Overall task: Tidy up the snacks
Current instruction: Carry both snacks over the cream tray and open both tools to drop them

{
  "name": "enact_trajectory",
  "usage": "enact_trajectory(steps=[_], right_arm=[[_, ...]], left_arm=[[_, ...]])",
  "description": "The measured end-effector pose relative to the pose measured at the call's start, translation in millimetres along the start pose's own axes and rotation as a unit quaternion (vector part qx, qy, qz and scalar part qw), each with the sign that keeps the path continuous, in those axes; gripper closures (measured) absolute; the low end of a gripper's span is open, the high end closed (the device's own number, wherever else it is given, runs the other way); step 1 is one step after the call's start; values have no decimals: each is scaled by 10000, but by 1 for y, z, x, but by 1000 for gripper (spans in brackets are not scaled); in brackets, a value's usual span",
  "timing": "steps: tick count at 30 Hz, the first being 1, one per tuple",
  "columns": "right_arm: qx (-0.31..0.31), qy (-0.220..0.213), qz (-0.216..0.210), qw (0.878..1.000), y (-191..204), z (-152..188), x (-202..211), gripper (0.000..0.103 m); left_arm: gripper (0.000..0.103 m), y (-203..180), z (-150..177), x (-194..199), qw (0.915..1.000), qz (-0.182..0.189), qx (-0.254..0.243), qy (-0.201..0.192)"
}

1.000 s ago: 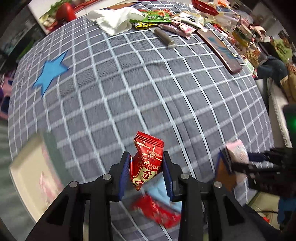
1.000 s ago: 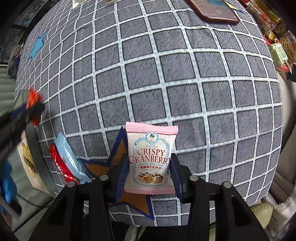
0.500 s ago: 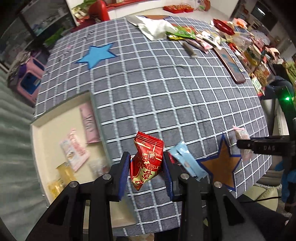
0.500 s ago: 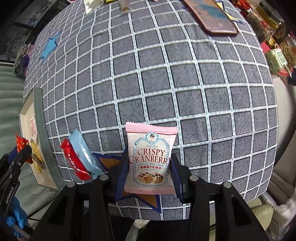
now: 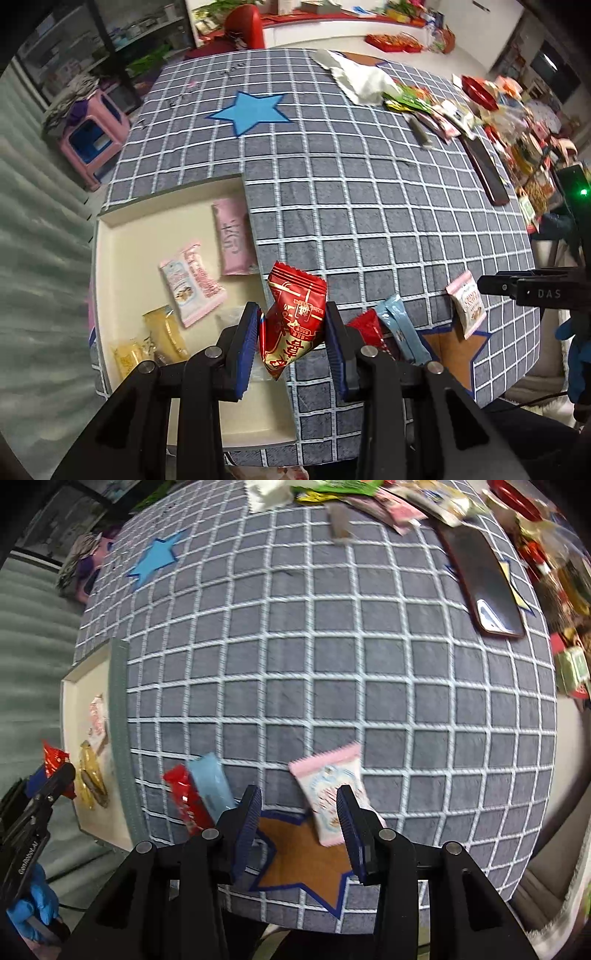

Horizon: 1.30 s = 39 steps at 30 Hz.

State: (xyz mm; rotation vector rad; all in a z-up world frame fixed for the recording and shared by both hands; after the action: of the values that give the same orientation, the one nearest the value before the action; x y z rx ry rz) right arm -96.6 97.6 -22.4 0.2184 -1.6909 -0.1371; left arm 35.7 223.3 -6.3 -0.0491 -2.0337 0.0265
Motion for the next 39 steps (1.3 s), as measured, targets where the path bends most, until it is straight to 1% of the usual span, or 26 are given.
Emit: enact_trajectory(steps=[1, 2, 3, 4, 5, 8, 11, 13, 16, 17, 19, 20, 21, 22, 23, 24, 25, 28, 31, 34, 39], right_arm=[[-20, -30, 9, 10000, -1, -2, 2, 57], [-69, 3, 47, 10000, -3, -4, 2, 48], [-180, 74, 96, 9998, -8, -3, -2, 23], [-315, 101, 149, 9993, -16, -3, -4, 13], [-502, 89, 222, 9985, -27, -3, -6, 11], [-968, 245, 319, 9945, -51, 4, -14, 11], [-1158, 380, 450, 9915, -65, 14, -26, 11], [-1020, 456, 521, 9924, -64, 18, -35, 11], [-313, 542, 733, 9953, -52, 23, -49, 11], [-101, 594, 790, 9951, -48, 26, -53, 13], [174, 744, 887, 9931, -44, 34, -63, 19], [234, 881, 945, 9913, -44, 40, -68, 26], [302, 788, 995, 9915, -44, 38, -67, 29], [327, 810, 981, 9913, -43, 38, -67, 31], [361, 809, 971, 9913, -42, 36, -65, 43], [388, 789, 952, 9916, -41, 33, -63, 59], [370, 795, 934, 9918, -40, 30, -62, 60], [129, 752, 690, 9947, -38, 16, -53, 60], [49, 655, 407, 9970, -30, 2, -40, 60], [175, 551, 156, 9982, -13, -18, -28, 60], [497, 416, -264, 9975, 38, -52, -11, 60]], left_arm=[[65, 5, 0, 1, 10000, -19, 61, -13], [65, 9, 0, 2, 9999, -35, 105, -31], [65, 14, 0, 4, 9998, -72, 163, -75], [65, 19, 0, 5, 9997, -99, 190, -97], [65, 23, 1, 6, 9996, -125, 222, -105], [65, 36, 10, 6, 9994, -206, 290, -15], [65, 44, 19, 5, 9991, -312, 268, 131], [65, 49, 24, 6, 9988, -358, 244, 217], [65, 54, 30, 5, 9984, -429, 174, 334], [65, 56, 32, 5, 9981, -454, 149, 377], [65, 58, 33, 4, 9978, -494, 118, 420], [65, 59, 33, 3, 9977, -504, 114, 428], [65, 59, 33, 3, 9977, -508, 116, 430], [65, 59, 33, 3, 9977, -511, 131, 431], [65, 59, 34, 2, 9976, -506, 144, 440], [65, 59, 33, 0, 9976, -498, 157, 449], [65, 58, 34, -1, 9976, -489, 177, 458], [65, 56, 34, -4, 9976, -468, 217, 471], [65, 56, 33, -4, 9976, -448, 317, 425], [65, 61, 33, -5, 9973, -439, 432, 399], [64, 71, 38, -7, 9967, -451, 547, 397]])
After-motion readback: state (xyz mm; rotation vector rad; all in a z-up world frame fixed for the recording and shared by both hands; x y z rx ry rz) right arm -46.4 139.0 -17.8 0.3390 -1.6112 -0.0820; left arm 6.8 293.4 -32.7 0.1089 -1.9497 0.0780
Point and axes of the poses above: each gripper's, at about its wrist camera, not at the fingertips, and x roughly against the way its jaws point, y to its left, z to its underside, the point moved 9 cm from there along -x, roughly the way its jaws point, and after that the axes turned 11 degrees about -y, right-handed, at the moved point
